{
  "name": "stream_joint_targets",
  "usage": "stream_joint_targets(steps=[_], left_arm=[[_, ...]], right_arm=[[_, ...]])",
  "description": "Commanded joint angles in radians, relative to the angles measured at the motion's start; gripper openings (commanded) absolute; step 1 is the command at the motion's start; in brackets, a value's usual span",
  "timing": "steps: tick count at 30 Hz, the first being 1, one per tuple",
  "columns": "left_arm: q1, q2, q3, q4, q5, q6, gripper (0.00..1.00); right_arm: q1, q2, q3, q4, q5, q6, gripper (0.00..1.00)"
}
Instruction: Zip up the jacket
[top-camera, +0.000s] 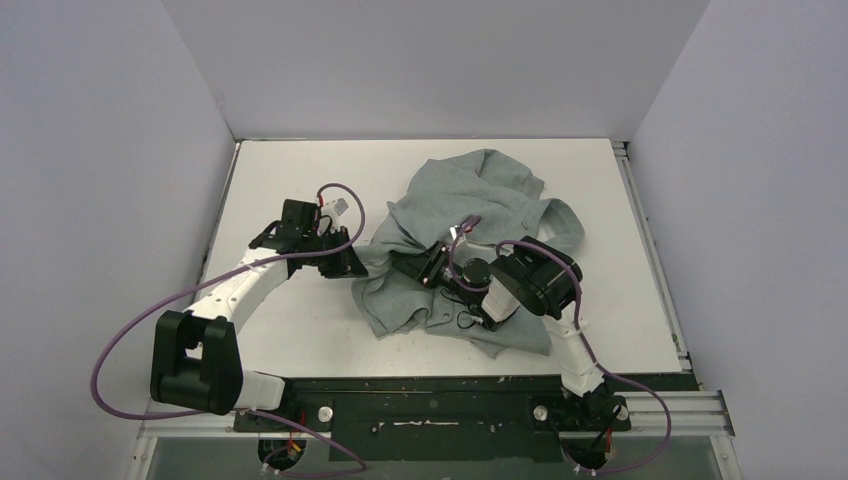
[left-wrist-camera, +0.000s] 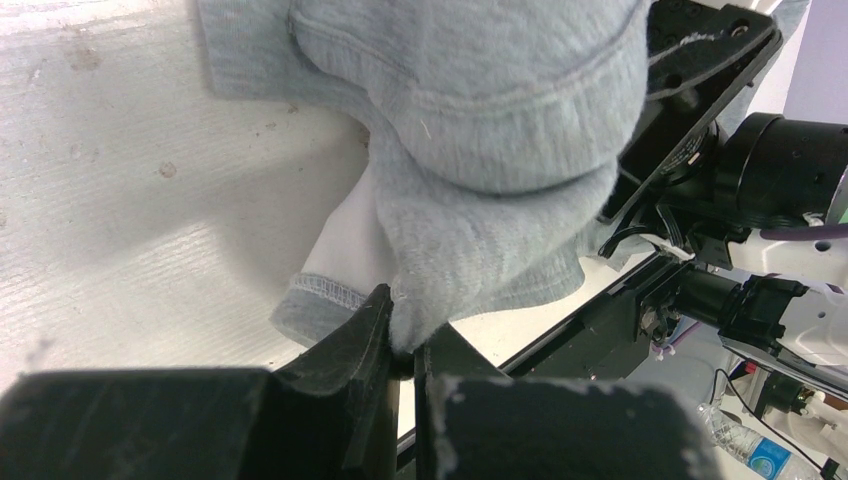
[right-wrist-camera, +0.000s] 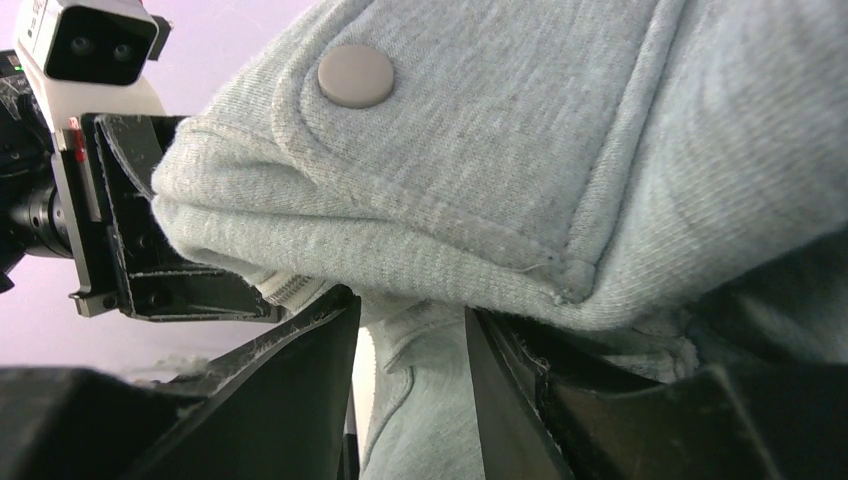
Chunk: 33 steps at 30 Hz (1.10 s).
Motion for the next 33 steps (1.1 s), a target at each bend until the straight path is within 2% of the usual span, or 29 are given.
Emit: stream_joint_targets(steps=[1,6,13,23,33], left_arm=[[0.004,-0.034,0.048,0.006,0.014,-0.001,0.0],[0.004,-0.032,0.051,0.005,0.013,-0.001,0.0],[0.004,-0.032,0.047,0.003,0.011,-0.001,0.0],[0.005,-0.022,0.039,0.013,0.011,-0.003,0.0],[0.004,-0.014,0.032,0.021,0.014,-0.002,0.0]], right_arm=[[-0.028,0.032,0.04,0.055,0.007,-0.009,0.44],[-0.031,0.046,0.056,0.111,-0.006,0.008,0.41],[-0.038,0.059,0.029,0.198,-0.001,0.028,0.26],[-0.044,0.043,0.007,0.243,-0.006,0.022,0.11],[-0.049,-0.002,-0.022,0.243,-0.003,-0.005,0.07]])
